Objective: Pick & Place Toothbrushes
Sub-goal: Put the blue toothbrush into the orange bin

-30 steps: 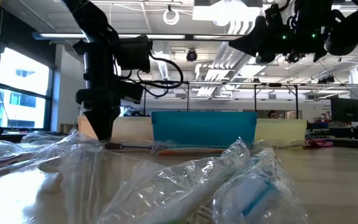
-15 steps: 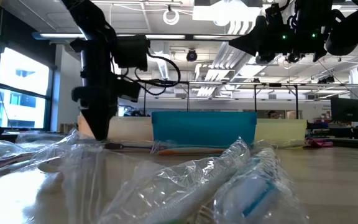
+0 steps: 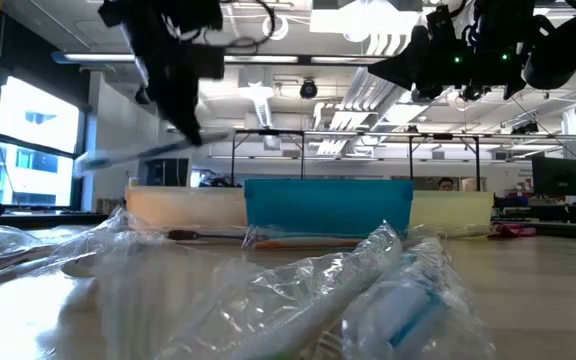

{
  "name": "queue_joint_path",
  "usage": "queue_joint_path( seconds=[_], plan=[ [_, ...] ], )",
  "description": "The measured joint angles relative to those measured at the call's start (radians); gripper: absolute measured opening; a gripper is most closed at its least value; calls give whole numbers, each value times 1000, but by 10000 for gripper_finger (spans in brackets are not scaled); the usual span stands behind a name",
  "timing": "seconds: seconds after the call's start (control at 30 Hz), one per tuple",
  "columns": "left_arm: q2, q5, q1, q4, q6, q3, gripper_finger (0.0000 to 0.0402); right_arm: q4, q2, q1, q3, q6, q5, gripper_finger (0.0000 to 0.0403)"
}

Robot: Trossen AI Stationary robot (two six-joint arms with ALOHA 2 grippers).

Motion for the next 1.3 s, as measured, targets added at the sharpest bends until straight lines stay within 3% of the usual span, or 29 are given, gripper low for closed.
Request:
queue_joint_path(
  seconds=[0.27,0.57,0.7,0.8,1.3],
  plan=[
    [-43,25,200,65,-22,181,12,5,0,0,0,-19,0,2],
    [37,74,397,237,-79,135,12,-4,0,0,0,-33,0,2],
    [90,117,413,403,-127,31,12,-11,0,0,0,-34,0,2],
    [113,109,418,436,-166,-18,12,-18,0,0,0,-39,0,2],
    [138,-129,419,477,-330,-146,12,-27,0,0,0,-59,0,2]
  ],
)
